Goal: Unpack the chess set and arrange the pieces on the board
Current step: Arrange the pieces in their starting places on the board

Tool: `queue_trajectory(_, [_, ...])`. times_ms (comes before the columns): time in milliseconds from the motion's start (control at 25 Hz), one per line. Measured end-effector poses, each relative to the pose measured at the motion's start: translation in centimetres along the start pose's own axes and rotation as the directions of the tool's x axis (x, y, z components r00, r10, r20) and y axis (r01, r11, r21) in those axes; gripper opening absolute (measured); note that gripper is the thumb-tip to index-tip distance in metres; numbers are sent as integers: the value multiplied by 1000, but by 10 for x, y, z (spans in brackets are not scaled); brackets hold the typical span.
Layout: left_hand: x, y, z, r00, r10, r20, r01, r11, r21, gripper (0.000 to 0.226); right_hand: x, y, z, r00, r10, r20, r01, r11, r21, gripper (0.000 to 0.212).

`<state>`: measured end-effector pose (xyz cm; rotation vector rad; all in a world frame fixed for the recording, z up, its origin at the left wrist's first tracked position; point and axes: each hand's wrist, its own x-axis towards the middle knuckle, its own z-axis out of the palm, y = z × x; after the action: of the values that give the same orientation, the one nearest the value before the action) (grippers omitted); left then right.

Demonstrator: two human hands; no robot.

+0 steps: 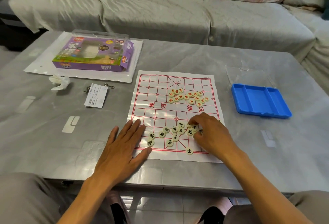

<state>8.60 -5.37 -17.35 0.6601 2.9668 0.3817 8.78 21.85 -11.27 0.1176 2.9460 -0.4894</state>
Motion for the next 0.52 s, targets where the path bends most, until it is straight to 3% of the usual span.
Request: queue_trajectory(520, [0, 0, 1, 1000, 6, -11, -6, 1000, -11, 79, 9, 1, 6, 995, 61, -78, -54, 995, 83, 16])
